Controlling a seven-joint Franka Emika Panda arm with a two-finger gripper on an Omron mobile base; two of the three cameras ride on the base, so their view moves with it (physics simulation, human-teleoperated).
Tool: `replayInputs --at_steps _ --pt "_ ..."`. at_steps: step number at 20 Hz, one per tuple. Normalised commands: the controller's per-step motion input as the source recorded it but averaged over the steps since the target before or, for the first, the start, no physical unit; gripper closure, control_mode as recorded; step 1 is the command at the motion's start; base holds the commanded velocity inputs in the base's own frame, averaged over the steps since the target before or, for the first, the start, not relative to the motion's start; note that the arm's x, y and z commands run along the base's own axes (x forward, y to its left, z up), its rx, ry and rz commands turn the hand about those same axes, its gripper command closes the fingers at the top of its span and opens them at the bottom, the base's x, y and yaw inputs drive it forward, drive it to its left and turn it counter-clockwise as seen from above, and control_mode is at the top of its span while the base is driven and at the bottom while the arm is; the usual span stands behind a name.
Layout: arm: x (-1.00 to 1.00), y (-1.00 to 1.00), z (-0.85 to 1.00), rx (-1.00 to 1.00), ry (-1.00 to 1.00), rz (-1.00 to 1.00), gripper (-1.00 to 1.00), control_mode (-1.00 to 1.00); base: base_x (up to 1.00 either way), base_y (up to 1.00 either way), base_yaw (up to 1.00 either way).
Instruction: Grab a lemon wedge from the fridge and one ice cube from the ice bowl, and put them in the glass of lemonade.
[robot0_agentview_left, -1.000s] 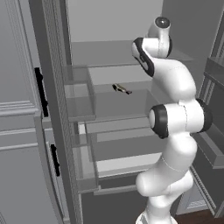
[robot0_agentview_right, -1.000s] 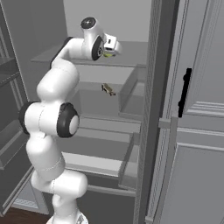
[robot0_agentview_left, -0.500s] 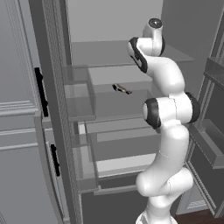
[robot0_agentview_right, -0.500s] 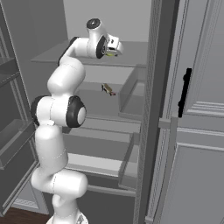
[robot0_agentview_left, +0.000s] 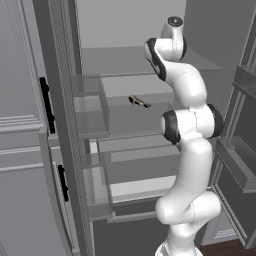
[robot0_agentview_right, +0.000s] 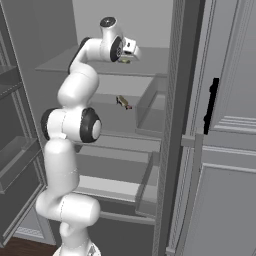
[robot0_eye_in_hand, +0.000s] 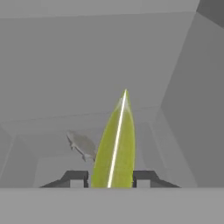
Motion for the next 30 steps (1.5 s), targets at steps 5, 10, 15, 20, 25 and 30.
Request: replayInputs --at_steps 5,10,15,20,25,30 --pt "0.14 0.0 -0.13 0.0 0.0 0.0 1.0 -1.0 0.0 0.0 0.0" --pt "-0.64 0.0 -0.49 -0.08 -0.11 0.0 1.0 -1.0 0.0 0.0 0.0" --pt "-1.0 0.03 -0.09 -0.03 -0.21 0.0 1.0 -1.0 0.0 0.0 0.0" --pt "-1.0 0.3 -0.22 -0.05 -0.14 0.02 1.0 -1.0 0.0 0.0 0.0" --pt "-1.0 0.12 0.27 0.01 0.02 0.05 1.0 -1.0 0.0 0.0 0.0" --pt "-1.0 0.16 0.13 0.03 0.08 0.11 1.0 -1.0 0.0 0.0 0.0"
